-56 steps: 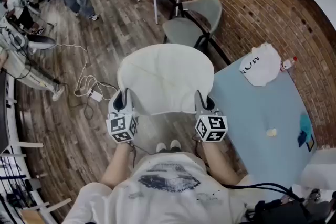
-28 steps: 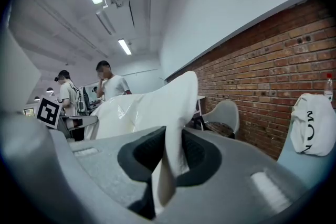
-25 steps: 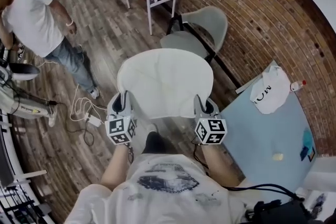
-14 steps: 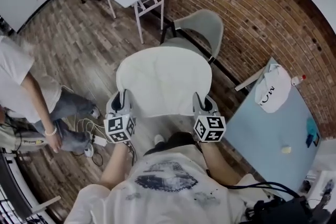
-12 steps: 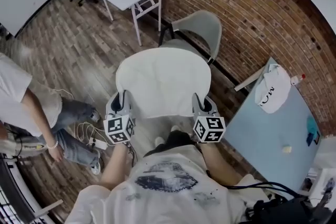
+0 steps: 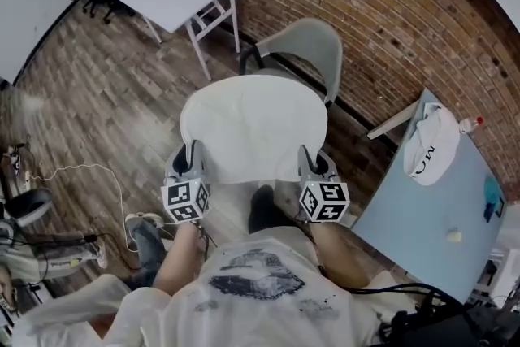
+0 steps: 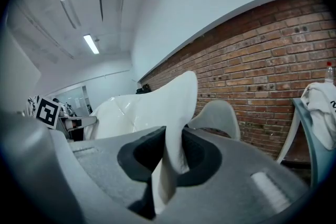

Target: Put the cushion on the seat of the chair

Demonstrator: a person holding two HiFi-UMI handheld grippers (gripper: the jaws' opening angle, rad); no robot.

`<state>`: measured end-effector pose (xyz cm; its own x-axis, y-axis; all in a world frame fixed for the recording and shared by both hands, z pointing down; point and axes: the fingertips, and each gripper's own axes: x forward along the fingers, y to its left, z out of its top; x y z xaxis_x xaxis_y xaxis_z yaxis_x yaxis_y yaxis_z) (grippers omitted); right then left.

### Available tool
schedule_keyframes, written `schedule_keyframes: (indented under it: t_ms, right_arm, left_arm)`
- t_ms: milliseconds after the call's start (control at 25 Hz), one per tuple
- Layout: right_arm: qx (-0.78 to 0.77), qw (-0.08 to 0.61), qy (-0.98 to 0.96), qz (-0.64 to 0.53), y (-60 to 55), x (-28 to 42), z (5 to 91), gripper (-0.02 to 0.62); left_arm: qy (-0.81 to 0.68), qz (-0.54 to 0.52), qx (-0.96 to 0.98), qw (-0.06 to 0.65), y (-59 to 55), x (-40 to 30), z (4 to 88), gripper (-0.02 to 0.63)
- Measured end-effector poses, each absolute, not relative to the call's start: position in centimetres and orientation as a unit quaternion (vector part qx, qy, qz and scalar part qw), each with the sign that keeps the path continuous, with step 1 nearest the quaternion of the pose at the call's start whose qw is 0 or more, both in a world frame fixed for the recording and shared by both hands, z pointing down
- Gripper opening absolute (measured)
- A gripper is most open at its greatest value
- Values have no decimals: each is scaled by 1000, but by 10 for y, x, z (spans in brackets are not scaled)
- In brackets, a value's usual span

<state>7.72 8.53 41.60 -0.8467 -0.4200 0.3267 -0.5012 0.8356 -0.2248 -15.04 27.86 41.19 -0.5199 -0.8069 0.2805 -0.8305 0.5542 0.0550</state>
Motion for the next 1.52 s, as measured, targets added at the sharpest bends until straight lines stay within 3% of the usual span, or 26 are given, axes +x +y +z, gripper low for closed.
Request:
schedule_keyframes:
  t_ms: [360, 760, 1520]
  right_arm:
    - [289, 141, -929, 182, -42, 19, 431, 44]
    - [351, 138, -901, 214, -127, 4, 444, 44]
    - [517, 165, -794, 274, -161, -25, 538, 44]
  left_arm:
    - [-841, 73, 513, 154, 123, -229, 422, 58]
    - [-798, 107, 572, 161, -3, -267, 430, 60]
    - [-648, 173, 715, 199, -145, -323, 532, 60]
